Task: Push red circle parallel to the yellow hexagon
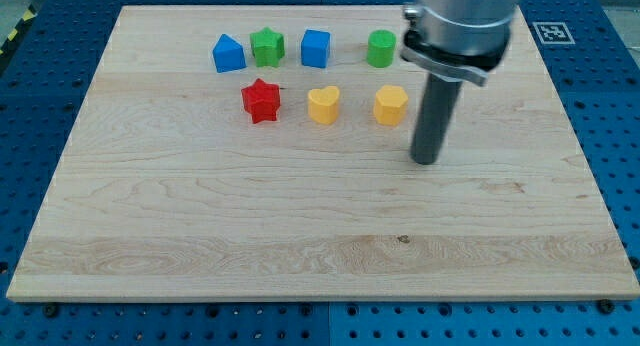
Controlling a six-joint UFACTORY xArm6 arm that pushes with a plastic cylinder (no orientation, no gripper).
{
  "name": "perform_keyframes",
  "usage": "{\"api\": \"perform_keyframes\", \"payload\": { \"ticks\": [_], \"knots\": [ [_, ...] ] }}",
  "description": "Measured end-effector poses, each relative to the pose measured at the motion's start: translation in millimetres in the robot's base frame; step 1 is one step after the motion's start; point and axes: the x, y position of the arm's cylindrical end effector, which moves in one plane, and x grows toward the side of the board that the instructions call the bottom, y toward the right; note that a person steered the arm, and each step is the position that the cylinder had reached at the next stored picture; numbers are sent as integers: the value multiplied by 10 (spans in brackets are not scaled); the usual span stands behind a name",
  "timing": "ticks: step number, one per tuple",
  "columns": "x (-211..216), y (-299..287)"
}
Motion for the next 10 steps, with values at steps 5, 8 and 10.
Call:
{"api": "perform_keyframes", "payload": {
  "ticks": [5,8,10],
  "knots": [
    [-2265,1508],
    [-2615,1069],
    [-1993,745]
  ]
}}
